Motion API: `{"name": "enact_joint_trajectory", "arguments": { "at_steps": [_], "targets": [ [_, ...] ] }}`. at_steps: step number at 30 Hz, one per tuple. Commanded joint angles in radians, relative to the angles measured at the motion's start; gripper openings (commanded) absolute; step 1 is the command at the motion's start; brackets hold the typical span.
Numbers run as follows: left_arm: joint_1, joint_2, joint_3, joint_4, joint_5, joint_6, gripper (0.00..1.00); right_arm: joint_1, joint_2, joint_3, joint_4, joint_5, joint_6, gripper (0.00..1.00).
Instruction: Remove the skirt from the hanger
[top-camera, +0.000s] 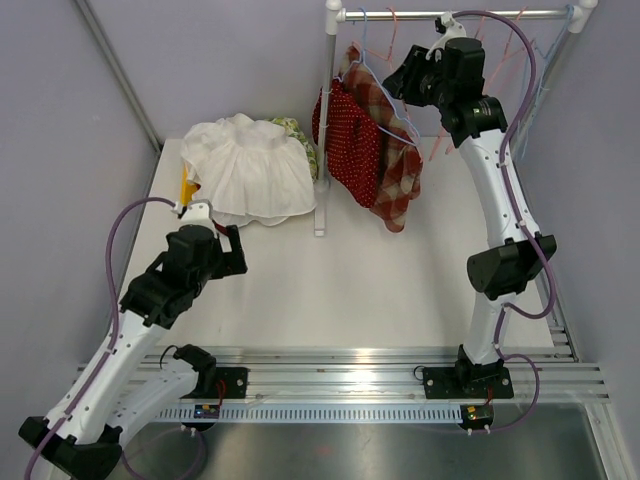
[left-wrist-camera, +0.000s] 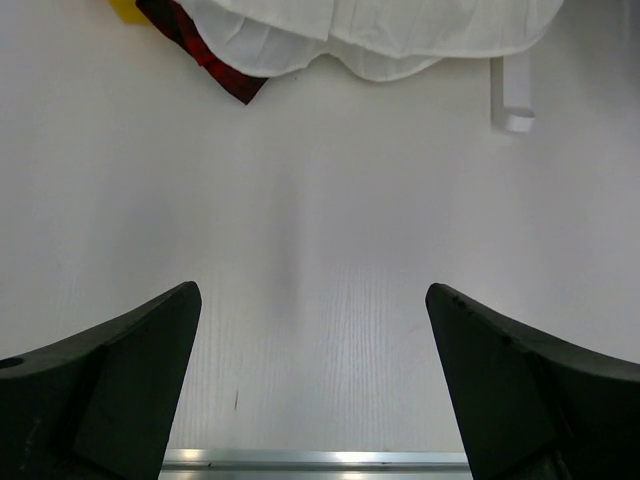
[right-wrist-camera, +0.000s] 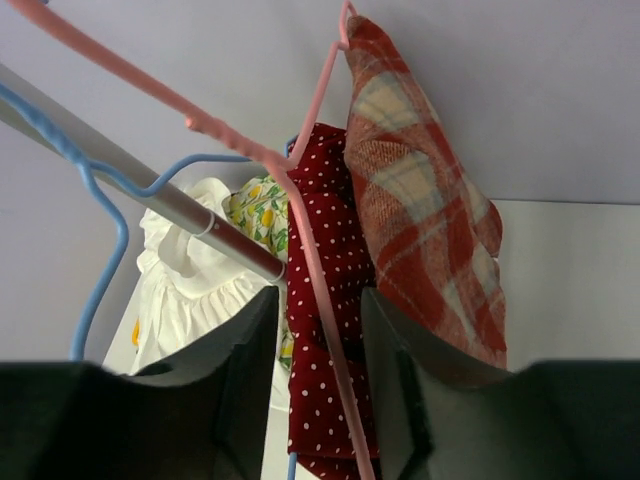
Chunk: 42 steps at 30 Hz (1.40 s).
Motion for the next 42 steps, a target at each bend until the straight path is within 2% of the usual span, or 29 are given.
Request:
{"name": "enact_joint_trajectory", "arguments": {
  "at_steps": [1,4,7,8,13,14,17,19,25,28,29,32,36,38,39,40,42],
  "targets": [
    [-0.008,-0.04,-0.058,0.057,-0.019,-0.028,0.99,0.006,-0.005,0.003,0.023,0.038,-0.014,0.44],
    [-0.026,-0.057,-0.057,0.049,-0.033,-0.034,0.99,0.006,0.003,0.015,0.001,0.057,-0.028,0.3],
    [-0.037,-0.057,-0.063,0.055,-0.044,-0.031,0.99,0.008,0.01,0.033,-0.017,0.067,-0.036,0.04],
    [-0.042,-0.054,-0.063,0.057,-0.044,-0.031,0.99,0.008,0.011,0.05,-0.03,0.07,-0.04,0.0],
    [-0.074,-0.043,-0.063,0.054,-0.074,-0.037,0.99,0.006,0.033,0.172,-0.071,0.092,-0.074,0.0],
    [-0.08,-0.043,-0.062,0.051,-0.081,-0.039,0.99,0.006,0.044,0.259,-0.095,0.098,-0.083,0.0],
    [-0.092,-0.046,-0.059,0.042,-0.101,-0.046,0.99,0.006,0.067,0.387,-0.108,0.132,-0.089,0.0],
    [-0.106,-0.051,-0.059,0.037,-0.12,-0.05,0.99,0.006,0.037,0.383,-0.085,0.158,-0.094,0.0],
    [-0.123,-0.058,-0.04,0.057,-0.102,-0.022,0.99,0.006,-0.095,0.213,-0.037,0.219,-0.098,0.0],
    [-0.149,-0.026,0.038,0.089,-0.065,0.009,0.99,0.006,-0.202,0.077,-0.031,0.238,-0.092,0.0],
    [-0.166,-0.012,0.067,0.118,-0.059,0.024,0.99,0.006,-0.238,-0.021,-0.007,0.244,-0.088,0.0],
    [-0.303,0.082,0.2,0.201,-0.044,0.077,0.99,0.006,-0.368,-0.176,0.024,0.236,-0.06,0.0],
    [-0.457,0.233,0.374,0.311,0.013,0.168,0.99,0.006,-0.509,-0.269,0.003,0.216,-0.033,0.0],
    [-0.52,0.303,0.412,0.419,0.069,0.216,0.99,0.006,-0.549,-0.307,-0.022,0.201,-0.013,0.0],
    [-0.534,0.327,0.414,0.461,0.144,0.228,0.99,0.006,-0.584,-0.318,-0.028,0.196,-0.006,0.0],
    [-0.543,0.343,0.406,0.554,0.184,0.234,0.99,0.008,-0.604,-0.329,-0.036,0.196,0.001,0.0],
    [-0.568,0.397,0.377,0.636,0.276,0.231,0.99,0.006,-0.659,-0.356,-0.062,0.169,0.026,0.0]
  ]
}}
